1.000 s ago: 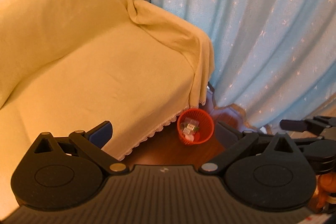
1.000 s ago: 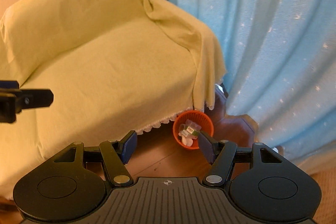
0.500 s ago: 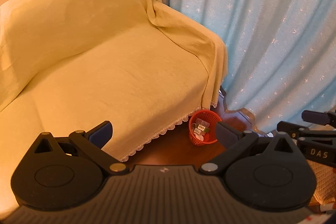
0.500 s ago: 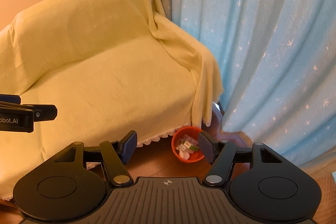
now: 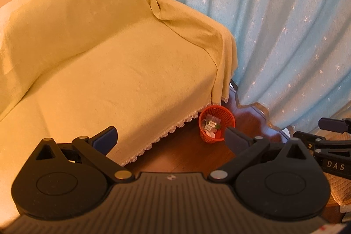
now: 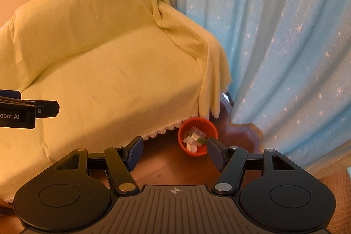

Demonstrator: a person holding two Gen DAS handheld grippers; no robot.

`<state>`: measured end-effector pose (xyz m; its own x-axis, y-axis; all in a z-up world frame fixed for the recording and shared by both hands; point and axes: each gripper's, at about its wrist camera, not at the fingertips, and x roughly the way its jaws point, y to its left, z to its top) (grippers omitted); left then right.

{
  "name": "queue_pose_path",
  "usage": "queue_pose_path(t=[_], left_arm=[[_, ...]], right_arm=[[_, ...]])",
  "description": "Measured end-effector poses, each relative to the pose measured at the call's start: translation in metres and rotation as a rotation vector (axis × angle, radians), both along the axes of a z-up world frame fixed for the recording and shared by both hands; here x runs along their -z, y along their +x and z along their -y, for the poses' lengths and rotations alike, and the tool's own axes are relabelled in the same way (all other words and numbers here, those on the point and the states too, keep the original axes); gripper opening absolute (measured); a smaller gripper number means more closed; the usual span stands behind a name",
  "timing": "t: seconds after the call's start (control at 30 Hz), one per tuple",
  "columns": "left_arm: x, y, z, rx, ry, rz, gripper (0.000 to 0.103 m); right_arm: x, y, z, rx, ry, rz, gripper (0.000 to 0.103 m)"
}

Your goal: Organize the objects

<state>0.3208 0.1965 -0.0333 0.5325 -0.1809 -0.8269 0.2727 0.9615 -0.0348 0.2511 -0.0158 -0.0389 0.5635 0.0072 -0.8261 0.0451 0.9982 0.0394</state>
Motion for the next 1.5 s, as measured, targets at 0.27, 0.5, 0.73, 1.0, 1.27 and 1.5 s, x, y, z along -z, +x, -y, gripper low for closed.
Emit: queue_pose_path(t=[0.27, 0.5, 0.73, 1.0, 1.27, 1.5], left_arm=[[0.012, -0.009, 0.008, 0.026, 0.017, -0.032, 0.102], [0.01, -0.009, 0.005, 0.018, 0.015, -0.033, 0.102], [0.01, -0.012, 0.001, 0.017, 0.024, -0.03, 0.102], [0.011, -0.017, 0.004, 0.011, 0.03, -0.031, 0.102], [0.01, -0.02, 0.002, 0.018, 0.03, -0.025, 0.102], [0.01, -0.02, 0.003, 0.022, 0.033, -0.023, 0.102]], right_arm=[[0.006, -0.008, 0.001, 0.009, 0.006, -0.021, 0.062], [0.004, -0.009, -0.003, 0.01, 0.009, -0.02, 0.062], [0.005, -0.007, -0.006, 0.011, 0.015, -0.022, 0.062], [0.004, -0.007, -0.006, 0.018, 0.021, -0.026, 0.062], [0.004, -0.008, -0.008, 0.022, 0.019, -0.019, 0.062], [0.005, -0.009, -0.009, 0.029, 0.019, -0.02, 0.062]])
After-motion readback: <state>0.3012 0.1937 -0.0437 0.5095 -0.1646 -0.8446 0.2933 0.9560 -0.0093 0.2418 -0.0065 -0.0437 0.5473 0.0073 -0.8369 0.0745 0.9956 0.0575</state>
